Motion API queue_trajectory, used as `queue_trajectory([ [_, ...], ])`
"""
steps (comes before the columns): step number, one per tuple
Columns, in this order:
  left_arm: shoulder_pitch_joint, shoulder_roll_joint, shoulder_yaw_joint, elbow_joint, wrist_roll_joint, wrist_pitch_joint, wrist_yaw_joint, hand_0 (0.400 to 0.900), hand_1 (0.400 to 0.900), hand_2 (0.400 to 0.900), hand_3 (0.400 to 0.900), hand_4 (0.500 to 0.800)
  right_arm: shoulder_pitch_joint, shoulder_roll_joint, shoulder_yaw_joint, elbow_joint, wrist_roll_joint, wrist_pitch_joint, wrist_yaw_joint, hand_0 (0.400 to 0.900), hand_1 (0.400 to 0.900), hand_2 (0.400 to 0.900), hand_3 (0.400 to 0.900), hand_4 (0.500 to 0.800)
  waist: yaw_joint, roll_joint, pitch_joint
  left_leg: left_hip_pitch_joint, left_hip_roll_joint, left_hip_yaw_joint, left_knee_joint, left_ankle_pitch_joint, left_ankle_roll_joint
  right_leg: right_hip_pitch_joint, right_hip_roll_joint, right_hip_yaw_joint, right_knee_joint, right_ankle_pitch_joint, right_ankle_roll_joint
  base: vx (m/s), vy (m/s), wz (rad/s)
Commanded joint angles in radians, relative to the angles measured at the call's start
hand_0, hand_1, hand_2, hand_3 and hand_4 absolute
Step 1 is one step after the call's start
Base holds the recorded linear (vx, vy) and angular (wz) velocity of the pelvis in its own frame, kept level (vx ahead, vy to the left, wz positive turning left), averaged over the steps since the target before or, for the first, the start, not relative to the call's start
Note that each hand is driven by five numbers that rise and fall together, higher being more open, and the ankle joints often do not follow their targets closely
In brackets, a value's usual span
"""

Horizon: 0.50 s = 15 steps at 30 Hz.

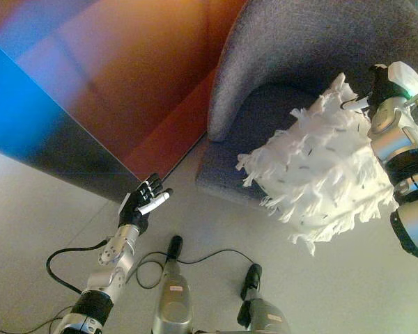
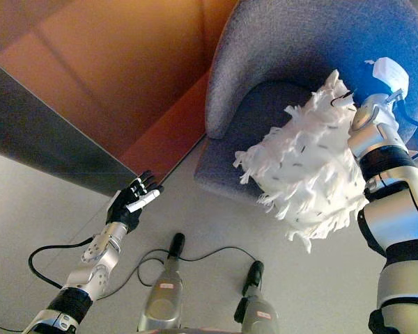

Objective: Pick up the pillow and put it on the sofa.

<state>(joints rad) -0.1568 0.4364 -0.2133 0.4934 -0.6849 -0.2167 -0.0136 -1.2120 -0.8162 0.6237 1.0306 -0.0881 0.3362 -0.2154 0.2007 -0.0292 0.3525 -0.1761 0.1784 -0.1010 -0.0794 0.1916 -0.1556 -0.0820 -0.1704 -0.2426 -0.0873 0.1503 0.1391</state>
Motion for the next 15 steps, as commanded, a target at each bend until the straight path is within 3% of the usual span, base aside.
queue_trajectory([
  [1,-0.045,0.053,-0.066,-0.107,-0.038,-0.096,-0.031,0.9,0.9,0.9,0.9,0.8,-0.156,-0.129,0.079,0.025,-0.058,-0.025,-0.072,0.9,0.9,0.9,0.9,0.8,0.02,-0.041,-0.094,0.037,-0.01,0.031,-0.008,-0.097,0.028,-0.013,-0.07,0.038,0.013,0.011,0.059,0.0,0.0,0.0],
  [10,-0.021,0.055,-0.057,-0.119,-0.036,-0.08,-0.045,0.9,0.9,0.9,0.9,0.8,-0.123,-0.149,0.054,0.016,-0.05,-0.041,-0.064,0.9,0.9,0.9,0.9,0.8,0.017,-0.05,-0.112,0.061,-0.007,0.037,-0.008,-0.102,0.026,0.008,-0.072,0.037,0.011,0.009,0.061,0.0,0.0,0.0],
  [15,-0.004,0.041,-0.04,-0.113,-0.03,-0.063,-0.049,0.9,0.9,0.9,0.9,0.8,-0.056,-0.155,0.007,-0.005,-0.024,-0.039,0.016,0.9,0.9,0.9,0.9,0.8,0.011,-0.055,-0.137,0.081,-0.004,0.042,-0.008,-0.106,0.024,0.027,-0.077,0.037,0.009,0.007,0.064,0.04,0.023,-0.02],
])
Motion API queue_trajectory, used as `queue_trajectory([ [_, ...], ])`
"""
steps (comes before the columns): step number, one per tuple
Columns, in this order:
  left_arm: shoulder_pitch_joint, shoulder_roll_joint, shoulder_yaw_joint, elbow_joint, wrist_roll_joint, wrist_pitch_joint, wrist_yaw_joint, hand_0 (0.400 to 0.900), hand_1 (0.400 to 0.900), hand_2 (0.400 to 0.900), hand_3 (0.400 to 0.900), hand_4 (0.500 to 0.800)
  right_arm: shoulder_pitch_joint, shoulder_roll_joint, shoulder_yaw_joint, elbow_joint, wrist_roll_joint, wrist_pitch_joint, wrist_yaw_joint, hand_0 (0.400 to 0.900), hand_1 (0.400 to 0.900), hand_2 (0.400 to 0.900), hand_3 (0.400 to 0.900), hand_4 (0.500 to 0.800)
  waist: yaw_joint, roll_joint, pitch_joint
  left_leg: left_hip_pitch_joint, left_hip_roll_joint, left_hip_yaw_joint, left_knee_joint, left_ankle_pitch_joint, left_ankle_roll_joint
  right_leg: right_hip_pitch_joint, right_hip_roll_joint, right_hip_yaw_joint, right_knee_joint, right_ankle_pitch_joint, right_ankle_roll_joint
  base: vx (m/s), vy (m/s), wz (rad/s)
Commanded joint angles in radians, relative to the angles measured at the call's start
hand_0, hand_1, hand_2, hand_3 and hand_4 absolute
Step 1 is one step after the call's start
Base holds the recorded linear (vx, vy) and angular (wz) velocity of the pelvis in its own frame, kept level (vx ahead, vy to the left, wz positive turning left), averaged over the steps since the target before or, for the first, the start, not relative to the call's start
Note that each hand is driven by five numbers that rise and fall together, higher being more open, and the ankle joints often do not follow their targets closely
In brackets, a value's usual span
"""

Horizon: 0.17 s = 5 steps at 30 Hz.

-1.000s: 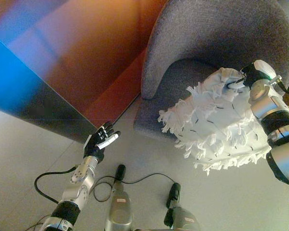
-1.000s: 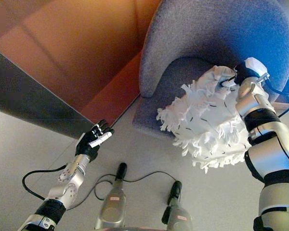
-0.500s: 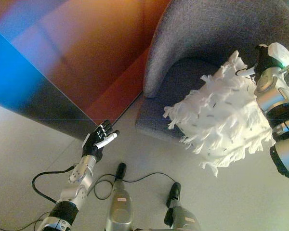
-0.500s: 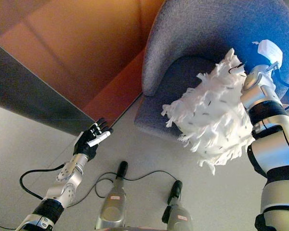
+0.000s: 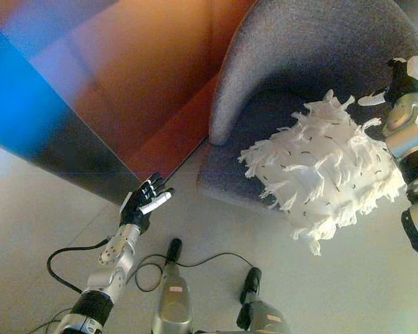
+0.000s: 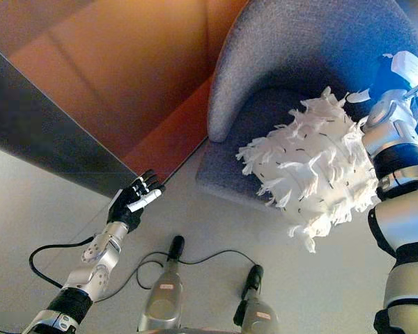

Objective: Pick up the pillow and put it on the sofa.

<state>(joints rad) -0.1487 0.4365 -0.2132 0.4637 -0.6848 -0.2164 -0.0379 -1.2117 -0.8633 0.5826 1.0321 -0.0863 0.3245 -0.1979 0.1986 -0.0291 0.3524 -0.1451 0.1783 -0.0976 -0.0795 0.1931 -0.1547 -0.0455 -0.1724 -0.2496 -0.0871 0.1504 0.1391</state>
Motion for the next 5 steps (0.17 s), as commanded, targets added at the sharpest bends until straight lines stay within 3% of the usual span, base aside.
queue_trajectory([
  [1,-0.006,0.038,-0.035,-0.08,-0.027,-0.06,-0.029,0.9,0.9,0.9,0.9,0.8,-0.031,-0.108,0.036,-0.013,-0.009,-0.037,0.013,0.9,0.9,0.9,0.9,0.8,0.011,-0.057,-0.144,0.058,-0.004,0.041,-0.008,-0.109,0.023,-0.002,-0.077,0.045,0.008,0.006,0.064,0.06,0.021,-0.02],
  [5,0.005,0.032,-0.034,-0.059,-0.023,-0.045,-0.046,0.9,0.9,0.9,0.9,0.8,0.051,-0.094,-0.024,-0.019,-0.008,-0.064,0.028,0.9,0.9,0.9,0.9,0.8,0.007,-0.058,-0.165,0.086,-0.001,0.052,-0.008,-0.116,0.023,0.024,-0.084,0.039,0.007,0.004,0.068,0.06,0.009,-0.02],
])
